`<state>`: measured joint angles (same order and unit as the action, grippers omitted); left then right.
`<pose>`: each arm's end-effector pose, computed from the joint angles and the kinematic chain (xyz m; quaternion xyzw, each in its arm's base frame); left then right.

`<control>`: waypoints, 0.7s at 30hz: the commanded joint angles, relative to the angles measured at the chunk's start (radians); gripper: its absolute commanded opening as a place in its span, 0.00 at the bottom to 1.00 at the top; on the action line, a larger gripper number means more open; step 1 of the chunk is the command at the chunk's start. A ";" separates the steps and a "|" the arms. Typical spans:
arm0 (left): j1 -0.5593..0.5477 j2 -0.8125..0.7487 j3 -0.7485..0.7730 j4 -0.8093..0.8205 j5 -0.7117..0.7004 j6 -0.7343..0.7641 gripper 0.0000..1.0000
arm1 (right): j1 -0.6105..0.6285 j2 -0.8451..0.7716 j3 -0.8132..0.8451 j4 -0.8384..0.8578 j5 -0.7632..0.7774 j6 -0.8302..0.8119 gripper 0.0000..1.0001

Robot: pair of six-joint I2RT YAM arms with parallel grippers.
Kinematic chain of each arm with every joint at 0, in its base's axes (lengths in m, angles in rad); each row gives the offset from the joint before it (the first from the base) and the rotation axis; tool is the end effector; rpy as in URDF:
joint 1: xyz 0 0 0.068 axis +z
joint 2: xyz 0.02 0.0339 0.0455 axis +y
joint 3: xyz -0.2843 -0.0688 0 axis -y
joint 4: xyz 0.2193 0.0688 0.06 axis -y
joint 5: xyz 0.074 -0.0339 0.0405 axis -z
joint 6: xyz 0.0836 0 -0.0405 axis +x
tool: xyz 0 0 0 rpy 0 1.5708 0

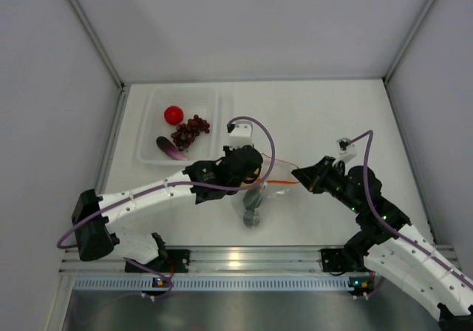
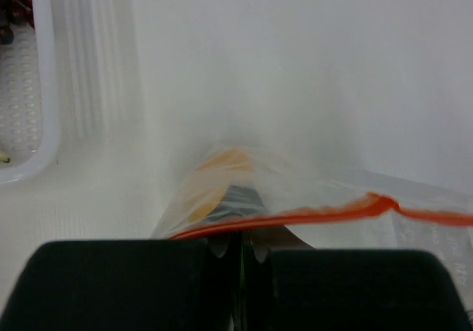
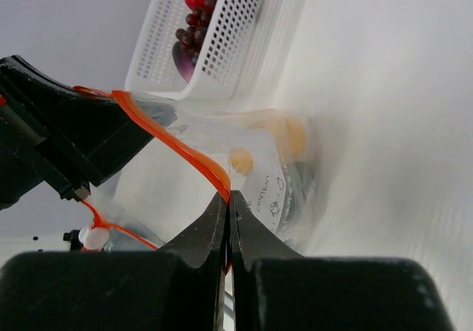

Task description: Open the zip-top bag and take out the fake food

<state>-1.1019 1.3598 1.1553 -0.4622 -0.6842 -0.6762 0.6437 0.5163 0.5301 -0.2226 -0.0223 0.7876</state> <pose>0.1811 -0.2406 0.3199 0.0358 0.8593 -0.1294 0.4936 0.1152 0.0887 0.2842 0.0488 0.7754 0.4196 0.4694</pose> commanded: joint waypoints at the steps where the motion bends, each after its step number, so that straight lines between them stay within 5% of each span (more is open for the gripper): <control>1: 0.008 0.045 0.015 -0.059 0.078 0.024 0.00 | -0.018 0.043 -0.021 0.054 0.027 -0.010 0.00; 7: -0.085 0.125 0.083 -0.035 0.113 0.098 0.00 | -0.015 0.057 -0.038 0.089 0.038 -0.004 0.00; 21: -0.098 0.219 0.008 0.022 0.083 0.227 0.40 | 0.011 0.119 0.085 0.005 0.053 -0.094 0.00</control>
<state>-1.2049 1.5719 1.1763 -0.4778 -0.5686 -0.4965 0.6456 0.6136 0.5404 -0.2363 0.0071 0.7395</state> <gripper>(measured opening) 0.380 0.007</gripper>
